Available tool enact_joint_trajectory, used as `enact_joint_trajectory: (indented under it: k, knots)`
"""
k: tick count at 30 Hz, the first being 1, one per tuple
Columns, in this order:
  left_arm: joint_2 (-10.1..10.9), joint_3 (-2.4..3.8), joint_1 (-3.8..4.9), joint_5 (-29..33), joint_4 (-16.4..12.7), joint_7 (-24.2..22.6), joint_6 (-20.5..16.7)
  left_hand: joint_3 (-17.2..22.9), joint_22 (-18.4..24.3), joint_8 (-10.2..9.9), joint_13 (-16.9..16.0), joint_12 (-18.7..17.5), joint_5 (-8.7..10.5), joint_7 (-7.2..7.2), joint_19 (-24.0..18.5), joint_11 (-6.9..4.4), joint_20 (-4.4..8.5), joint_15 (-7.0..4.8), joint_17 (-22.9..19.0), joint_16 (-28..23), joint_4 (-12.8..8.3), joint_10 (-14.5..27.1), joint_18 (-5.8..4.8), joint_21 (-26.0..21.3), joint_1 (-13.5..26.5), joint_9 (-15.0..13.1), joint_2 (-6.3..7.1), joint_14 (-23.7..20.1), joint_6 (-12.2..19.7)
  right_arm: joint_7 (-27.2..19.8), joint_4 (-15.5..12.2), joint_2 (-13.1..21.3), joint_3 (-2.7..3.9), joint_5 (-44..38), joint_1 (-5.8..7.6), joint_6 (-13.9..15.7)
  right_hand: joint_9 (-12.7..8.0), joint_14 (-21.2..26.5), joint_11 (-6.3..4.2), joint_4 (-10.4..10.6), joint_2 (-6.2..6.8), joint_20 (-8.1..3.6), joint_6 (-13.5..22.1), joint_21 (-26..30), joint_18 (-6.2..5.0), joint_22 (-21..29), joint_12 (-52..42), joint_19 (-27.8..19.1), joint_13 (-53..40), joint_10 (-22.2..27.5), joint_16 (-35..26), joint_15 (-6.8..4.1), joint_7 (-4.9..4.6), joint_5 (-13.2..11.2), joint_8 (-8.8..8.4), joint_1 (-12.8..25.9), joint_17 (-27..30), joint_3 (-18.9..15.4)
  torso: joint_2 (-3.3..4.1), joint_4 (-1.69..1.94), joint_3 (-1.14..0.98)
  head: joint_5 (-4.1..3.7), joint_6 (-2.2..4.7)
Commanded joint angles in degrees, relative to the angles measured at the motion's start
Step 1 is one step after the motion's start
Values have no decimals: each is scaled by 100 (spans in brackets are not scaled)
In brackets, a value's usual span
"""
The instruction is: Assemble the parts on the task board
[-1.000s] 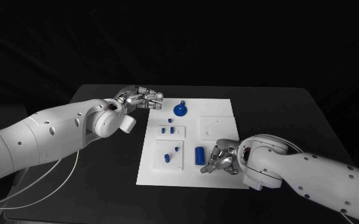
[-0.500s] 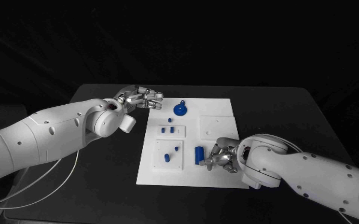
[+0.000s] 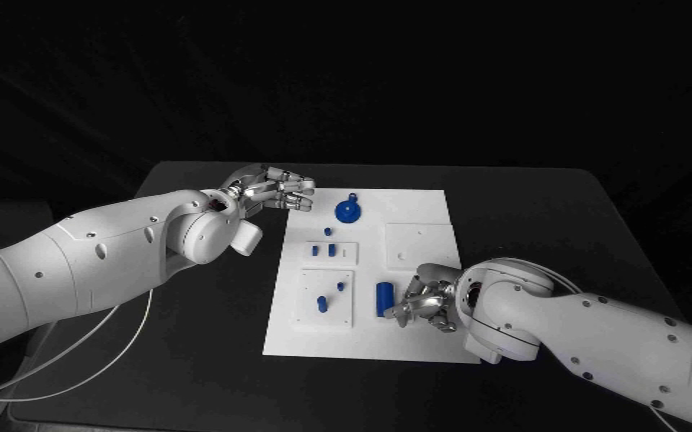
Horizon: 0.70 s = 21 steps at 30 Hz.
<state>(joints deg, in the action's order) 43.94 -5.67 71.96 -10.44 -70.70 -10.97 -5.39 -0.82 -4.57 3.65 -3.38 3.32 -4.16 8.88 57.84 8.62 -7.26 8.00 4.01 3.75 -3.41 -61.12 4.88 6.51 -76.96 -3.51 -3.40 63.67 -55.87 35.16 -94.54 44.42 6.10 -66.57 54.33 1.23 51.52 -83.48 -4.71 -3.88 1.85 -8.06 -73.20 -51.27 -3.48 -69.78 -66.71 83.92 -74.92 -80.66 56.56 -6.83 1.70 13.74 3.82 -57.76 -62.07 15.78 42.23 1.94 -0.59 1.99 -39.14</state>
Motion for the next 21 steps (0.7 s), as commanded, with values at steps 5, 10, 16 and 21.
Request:
enact_joint_trajectory:
  k: [5,10,16,21]
  knots:
    - [-10,3,-3,22,1,-23,96,-2,-1,-14,-9,5,-14,3,8,-1,0,4,9,-19,25,40,-88,-4,15,-1,-1,-26,7,-193,-35,49,19,98,-9,-78,-383,-9,31,140,30,-19,140,68,81,20,25,339,-23,65,-46,-8,-62,-99,-25,-220,9,-602,-4,-4,-4,-21,14]
    - [-10,3,-3,22,20,-34,87,-2,-1,-14,-9,5,-14,3,8,-1,0,4,9,-19,25,40,-88,-4,15,-1,-1,-26,7,-310,-62,92,112,238,-9,-72,-1491,-13,102,337,6,29,261,67,40,2,-11,340,-21,79,-49,40,-178,-180,-22,-373,2,-992,-8,-13,-11,-66,32]
    - [-8,3,-4,22,35,-46,68,-2,-1,-14,-9,5,-14,3,8,-1,0,4,9,-19,25,40,-88,-4,15,-1,-1,-26,7,-448,-60,158,467,341,-7,-147,-2294,-11,167,448,-4,78,415,86,4,0,-19,340,-5,92,-64,86,-285,-223,-21,-453,11,-1151,-6,-13,-15,-93,63]
    - [-12,3,-4,22,42,-51,60,1,0,-14,-9,7,-20,3,3,0,0,5,10,-19,29,39,-89,-1,13,-1,2,-28,8,-448,43,277,876,382,39,-343,-2532,-16,180,456,-9,89,431,67,-3,-21,-32,340,-3,90,-44,97,-308,-253,-19,-504,-7,-1179,-9,-18,-7,-145,85]
